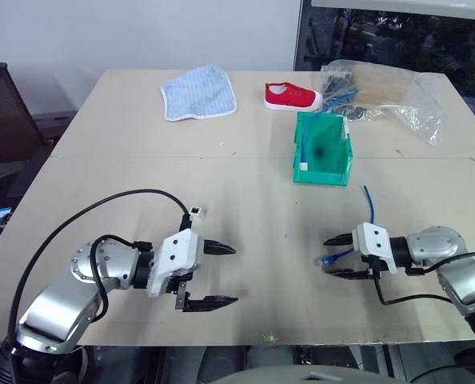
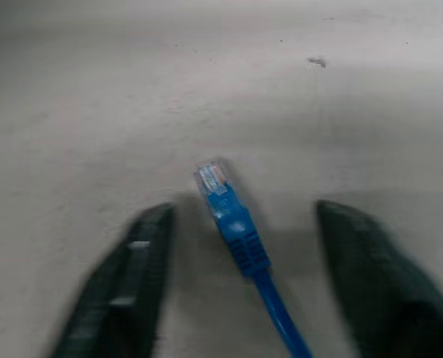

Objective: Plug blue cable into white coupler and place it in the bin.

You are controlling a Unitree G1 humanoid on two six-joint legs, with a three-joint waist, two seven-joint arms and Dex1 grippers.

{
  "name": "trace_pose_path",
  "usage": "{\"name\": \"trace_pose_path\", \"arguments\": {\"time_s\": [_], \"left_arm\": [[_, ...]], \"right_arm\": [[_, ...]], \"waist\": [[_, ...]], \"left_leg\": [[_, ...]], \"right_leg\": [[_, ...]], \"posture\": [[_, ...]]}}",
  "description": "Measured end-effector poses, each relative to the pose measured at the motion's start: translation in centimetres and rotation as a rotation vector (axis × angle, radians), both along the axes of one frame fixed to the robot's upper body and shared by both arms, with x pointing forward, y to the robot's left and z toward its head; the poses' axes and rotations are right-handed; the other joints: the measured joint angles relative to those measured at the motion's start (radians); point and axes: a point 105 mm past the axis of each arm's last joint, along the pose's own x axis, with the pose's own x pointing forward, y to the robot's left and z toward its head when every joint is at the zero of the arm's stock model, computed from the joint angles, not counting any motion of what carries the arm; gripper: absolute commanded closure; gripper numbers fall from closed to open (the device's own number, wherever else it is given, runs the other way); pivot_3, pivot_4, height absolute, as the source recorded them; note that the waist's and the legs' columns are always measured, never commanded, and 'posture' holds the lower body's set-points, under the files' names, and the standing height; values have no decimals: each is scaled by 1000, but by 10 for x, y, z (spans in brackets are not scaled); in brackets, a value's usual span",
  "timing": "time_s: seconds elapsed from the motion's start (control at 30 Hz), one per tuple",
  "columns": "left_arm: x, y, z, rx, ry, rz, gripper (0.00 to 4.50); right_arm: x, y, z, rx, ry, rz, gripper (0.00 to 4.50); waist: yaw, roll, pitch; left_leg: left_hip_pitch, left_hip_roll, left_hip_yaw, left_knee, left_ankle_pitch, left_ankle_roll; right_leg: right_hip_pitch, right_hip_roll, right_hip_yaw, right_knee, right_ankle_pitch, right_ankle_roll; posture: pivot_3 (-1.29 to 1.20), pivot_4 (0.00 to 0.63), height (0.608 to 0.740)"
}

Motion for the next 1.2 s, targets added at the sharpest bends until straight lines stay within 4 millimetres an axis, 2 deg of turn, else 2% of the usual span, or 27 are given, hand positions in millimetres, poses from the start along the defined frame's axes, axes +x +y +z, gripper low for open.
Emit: {"name": "trace_pose_path", "arguments": {"time_s": [0.03, 0.1, 0.3, 0.57, 0.7, 0.83, 0.9, 0.93, 0.97, 1.07, 1.2], "left_arm": [[1, 0, 1, 1, -7, 0, 0], [3, -2, 4, 2, -24, -1, 0], [11, -8, 11, -31, -63, 36, 0], [37, -25, 26, -110, -129, 111, 0], [55, -33, 18, -85, -134, 125, 0], [77, -41, 11, -53, -123, 138, 0], [87, -53, 10, -18, -122, 80, 0], [89, -55, 9, -8, -122, 69, 0], [98, -62, 6, 27, -126, 27, 0], [114, -65, -3, 101, -130, -11, 0], [125, -79, -11, 138, -143, -84, 0]], "right_arm": [[1, 0, 0, -1, 0, 3, 3436], [2, 3, 1, 1, 0, 14, 4351], [15, 14, 3, 47, 18, 0, 4445], [64, 43, 18, 131, 36, -68, 4445], [72, 58, 17, 128, 35, -38, 2883], [74, 57, 16, 137, 29, -57, 880], [72, 47, 31, 232, 2, -134, 95], [70, 43, 34, 254, -2, -154, 95], [59, 26, 41, 331, -11, -235, 95], [33, 4, 42, 395, -8, -337, 95], [4, -1, 32, 482, 45, -439, 95]], "waist": [[0, 0, 0], [0, 0, 0], [-2, -1, 2], [-1, -2, 3], [0, -2, 3], [1, -3, 3], [2, -3, 3], [5, -3, 3], [17, -3, 3], [19, -3, 3], [6, -3, 3]], "left_leg": [[0, 0, 0, 0, 0, 0], [0, 0, 0, 1, 0, 0], [1, 0, 0, 2, 0, 0], [2, -1, 0, 3, 0, 0], [1, -1, 0, 3, 0, 0], [-2, -2, 0, 4, 0, 0], [-11, -1, -1, 7, 1, -1], [-12, -2, -1, 8, 1, -1], [-14, -3, -1, 9, 1, -1], [-15, -2, 0, 11, 1, -1], [-14, -2, -1, 11, 0, 0]], "right_leg": [[0, 0, 0, 0, 0, 0], [0, 1, 0, 0, 0, 0], [0, 2, 1, 3, 0, 0], [0, 2, 1, 8, 0, 0], [-3, 2, 1, 11, 0, 0], [-5, 2, 0, 12, 0, 0], [-12, 2, -1, 14, 1, 1], [-12, 2, -1, 14, 1, 1], [-13, 2, -1, 14, 0, 2], [-13, 4, 0, 14, 0, 3], [-12, 6, 1, 17, 0, 3]], "posture": [[0, 150, 740], [0, 150, 740], [0, 150, 740], [0, 150, 740], [0, 150, 740], [0, 150, 740], [0, 150, 740], [0, 150, 740], [0, 150, 740], [0, 150, 740], [0, 150, 740]]}}
